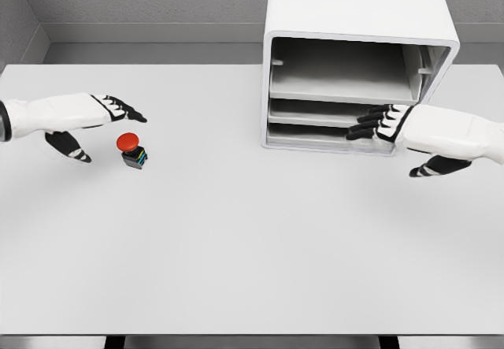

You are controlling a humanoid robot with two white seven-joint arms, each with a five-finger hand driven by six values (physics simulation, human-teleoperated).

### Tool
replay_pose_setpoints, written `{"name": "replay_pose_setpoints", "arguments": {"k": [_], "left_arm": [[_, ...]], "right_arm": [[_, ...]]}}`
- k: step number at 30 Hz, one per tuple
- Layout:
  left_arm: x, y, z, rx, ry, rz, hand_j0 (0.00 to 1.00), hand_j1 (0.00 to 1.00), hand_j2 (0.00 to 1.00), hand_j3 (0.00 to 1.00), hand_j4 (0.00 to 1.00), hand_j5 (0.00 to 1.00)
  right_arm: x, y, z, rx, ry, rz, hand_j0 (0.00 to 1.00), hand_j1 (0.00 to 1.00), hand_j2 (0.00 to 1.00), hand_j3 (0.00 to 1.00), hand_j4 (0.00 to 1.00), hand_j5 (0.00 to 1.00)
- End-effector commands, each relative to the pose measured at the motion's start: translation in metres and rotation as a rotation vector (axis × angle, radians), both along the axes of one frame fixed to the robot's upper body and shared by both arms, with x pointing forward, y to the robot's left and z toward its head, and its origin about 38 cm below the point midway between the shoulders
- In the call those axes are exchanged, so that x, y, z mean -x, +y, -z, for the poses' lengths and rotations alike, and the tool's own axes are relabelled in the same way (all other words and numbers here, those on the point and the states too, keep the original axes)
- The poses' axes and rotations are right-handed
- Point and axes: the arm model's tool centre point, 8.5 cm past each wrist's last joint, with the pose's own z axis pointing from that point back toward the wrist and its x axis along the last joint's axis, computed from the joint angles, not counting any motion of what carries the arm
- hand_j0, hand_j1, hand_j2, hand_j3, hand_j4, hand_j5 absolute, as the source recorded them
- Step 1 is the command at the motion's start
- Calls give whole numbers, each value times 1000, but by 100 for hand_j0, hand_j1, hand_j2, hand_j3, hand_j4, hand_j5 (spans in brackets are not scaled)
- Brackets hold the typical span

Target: Slide open multi-storey tabletop storage cabinets and put open load switch and slide close multi-storey tabletop storage cabinets

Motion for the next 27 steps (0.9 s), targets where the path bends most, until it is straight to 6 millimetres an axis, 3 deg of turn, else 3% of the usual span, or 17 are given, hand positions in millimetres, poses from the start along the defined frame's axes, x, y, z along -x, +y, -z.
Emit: {"name": "replay_pose_setpoints", "arguments": {"k": [1,6,16,20,22,27], "left_arm": [[-5,-11,21,24,45,-3,100,100,100,100,100,100],[-5,-26,32,10,68,32,100,100,100,100,100,100],[-12,-36,35,-22,54,41,99,99,99,99,99,99],[-13,-39,36,-31,56,52,80,80,80,80,80,80],[-12,-39,35,-32,55,53,75,75,75,75,75,75],[-11,-36,31,-35,48,54,73,73,73,73,73,73]], "right_arm": [[-2,5,2,-30,5,-5,100,100,100,100,100,100],[-10,32,0,-31,0,-76,100,100,100,100,100,100],[-23,43,-9,-52,-26,-89,100,100,100,100,100,100],[-32,51,-8,-63,-21,-96,100,100,100,100,100,100],[-39,47,-8,-73,-19,-74,100,100,100,100,100,100],[-50,55,-6,-73,4,-45,100,100,100,100,100,100]]}}
